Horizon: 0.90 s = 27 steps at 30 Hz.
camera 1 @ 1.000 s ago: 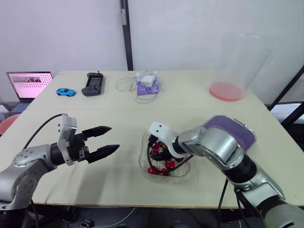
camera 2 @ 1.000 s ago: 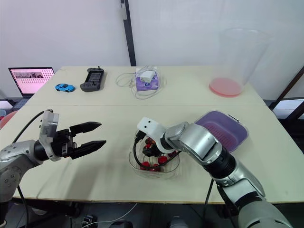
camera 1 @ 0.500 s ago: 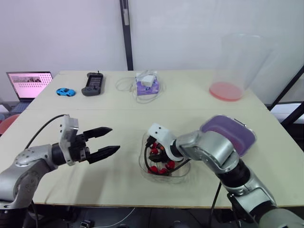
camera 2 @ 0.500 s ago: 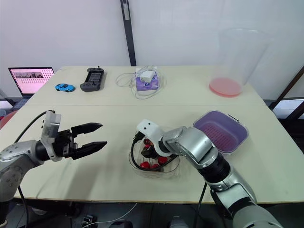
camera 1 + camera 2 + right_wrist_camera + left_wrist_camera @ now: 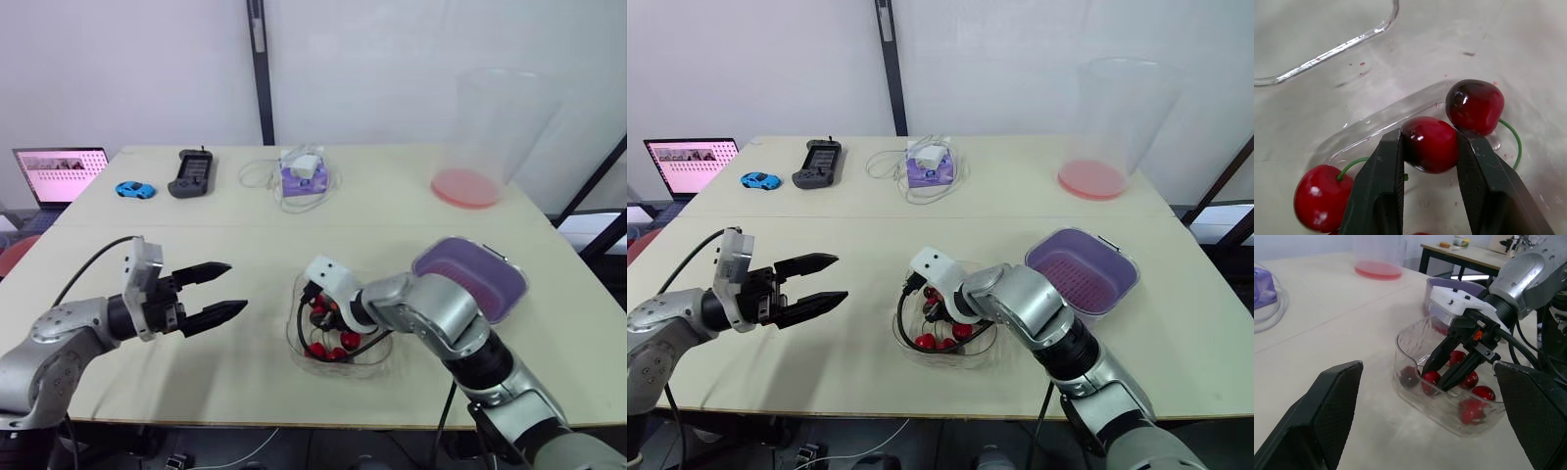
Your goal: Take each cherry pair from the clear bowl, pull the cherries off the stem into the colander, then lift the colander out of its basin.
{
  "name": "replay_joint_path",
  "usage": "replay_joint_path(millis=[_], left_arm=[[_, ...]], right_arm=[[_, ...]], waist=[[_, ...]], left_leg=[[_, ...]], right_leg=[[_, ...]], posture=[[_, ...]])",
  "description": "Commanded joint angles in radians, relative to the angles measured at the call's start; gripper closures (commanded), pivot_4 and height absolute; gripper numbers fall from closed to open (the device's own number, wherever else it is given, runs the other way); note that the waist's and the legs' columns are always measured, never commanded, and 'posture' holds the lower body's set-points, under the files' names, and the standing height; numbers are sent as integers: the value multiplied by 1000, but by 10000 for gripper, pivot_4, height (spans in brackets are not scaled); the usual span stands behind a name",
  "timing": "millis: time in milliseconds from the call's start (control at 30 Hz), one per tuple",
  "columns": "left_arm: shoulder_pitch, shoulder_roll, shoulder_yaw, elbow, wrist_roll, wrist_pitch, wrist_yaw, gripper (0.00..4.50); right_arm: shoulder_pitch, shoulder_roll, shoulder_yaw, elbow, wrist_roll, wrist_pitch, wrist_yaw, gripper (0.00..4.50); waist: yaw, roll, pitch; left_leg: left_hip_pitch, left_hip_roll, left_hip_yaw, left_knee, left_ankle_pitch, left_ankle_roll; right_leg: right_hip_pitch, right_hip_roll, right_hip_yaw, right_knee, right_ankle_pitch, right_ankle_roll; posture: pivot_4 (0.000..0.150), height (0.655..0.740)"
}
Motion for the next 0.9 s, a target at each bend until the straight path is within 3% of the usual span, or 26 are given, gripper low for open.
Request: replay_joint_path(millis=[33,167,300,400,533,767,900], left_arm=[[-18,7,10,-8,-7,-6,-4,0],[-32,-1,16,5,-28,12,6,0],[-97,-13,13,31,-109,90,7,0],[-175,-17,5,66,-169,154,-1,0],[-288,-37,-25,151,-175,188,-19,0],[-496,-77,-150,354,-94,199,-120,0],[-585,-84,-227,422,-47,222,-191,0]], right_arm=[[-32,-43,10,-68,1,-52,39,31895],[-68,-164,14,-167,18,-182,164,31895],[-41,-477,53,-280,-196,-732,398,31895],[-11,-626,12,-264,-318,-1024,494,31895],[20,-675,-39,-183,-445,-1363,530,31895],[36,-670,-90,-1,-723,-1929,425,31895],[18,-648,-109,73,-816,-2117,375,31895]], waist=[[0,0,0],[1,0,0],[6,0,0],[4,-1,1],[-4,-1,1],[-4,-1,1],[-1,-1,1]], left_leg=[[0,0,0,0,0,0],[-2,0,0,1,0,0],[-4,-1,-1,2,0,0],[-4,-1,-1,2,0,0],[-3,0,-1,3,0,0],[-4,-1,-1,7,0,0],[-4,-1,-1,9,0,0]], right_leg=[[0,0,0,0,0,0],[-2,0,0,0,0,0],[-1,-1,-2,-2,0,0],[0,-1,-2,-4,0,1],[0,0,-2,-2,0,1],[0,0,-2,-1,0,1],[0,0,-2,0,0,1]], posture=[[1500,7332],[1500,7332],[1500,7332],[1500,7332],[1500,7332],[1500,7332],[1500,7332]])
